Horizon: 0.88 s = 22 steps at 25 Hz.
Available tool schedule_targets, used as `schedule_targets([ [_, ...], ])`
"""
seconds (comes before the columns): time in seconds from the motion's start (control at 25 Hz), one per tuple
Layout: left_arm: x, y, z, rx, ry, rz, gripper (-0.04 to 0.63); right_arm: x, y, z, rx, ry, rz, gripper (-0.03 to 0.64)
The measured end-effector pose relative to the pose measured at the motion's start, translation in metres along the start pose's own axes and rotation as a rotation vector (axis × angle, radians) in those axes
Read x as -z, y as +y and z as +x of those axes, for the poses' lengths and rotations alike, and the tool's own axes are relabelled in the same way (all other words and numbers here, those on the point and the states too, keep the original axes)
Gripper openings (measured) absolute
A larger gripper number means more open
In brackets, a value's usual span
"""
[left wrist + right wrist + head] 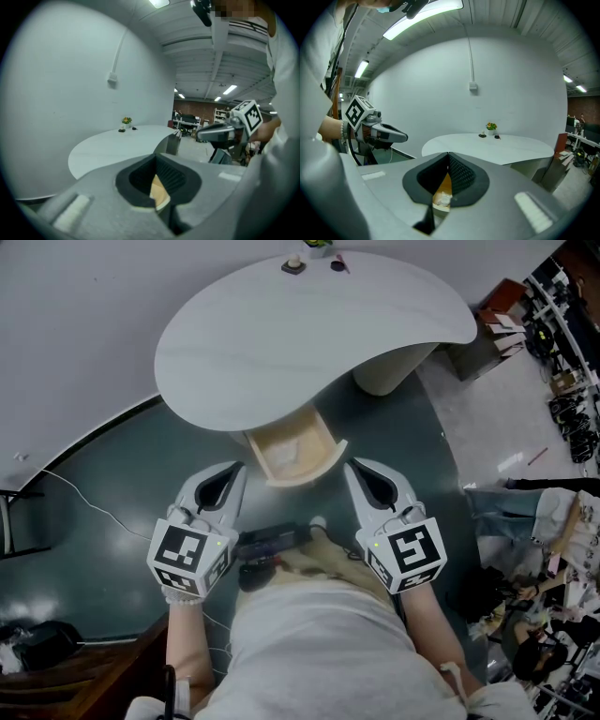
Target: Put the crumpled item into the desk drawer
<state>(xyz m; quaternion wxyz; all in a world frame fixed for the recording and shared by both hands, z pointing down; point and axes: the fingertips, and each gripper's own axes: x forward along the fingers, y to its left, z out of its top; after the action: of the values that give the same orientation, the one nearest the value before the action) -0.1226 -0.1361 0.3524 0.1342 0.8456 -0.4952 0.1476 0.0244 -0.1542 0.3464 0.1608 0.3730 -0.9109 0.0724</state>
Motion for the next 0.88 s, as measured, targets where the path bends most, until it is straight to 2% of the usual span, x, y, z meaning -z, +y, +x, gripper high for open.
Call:
schedule_targets([
  [0.88,-0.0001,0.0007,0.0030,0.032,0.004,0.004,-0.003,-0.0003,0.0061,0.0001,0.012,0.010,-0.002,0.005],
])
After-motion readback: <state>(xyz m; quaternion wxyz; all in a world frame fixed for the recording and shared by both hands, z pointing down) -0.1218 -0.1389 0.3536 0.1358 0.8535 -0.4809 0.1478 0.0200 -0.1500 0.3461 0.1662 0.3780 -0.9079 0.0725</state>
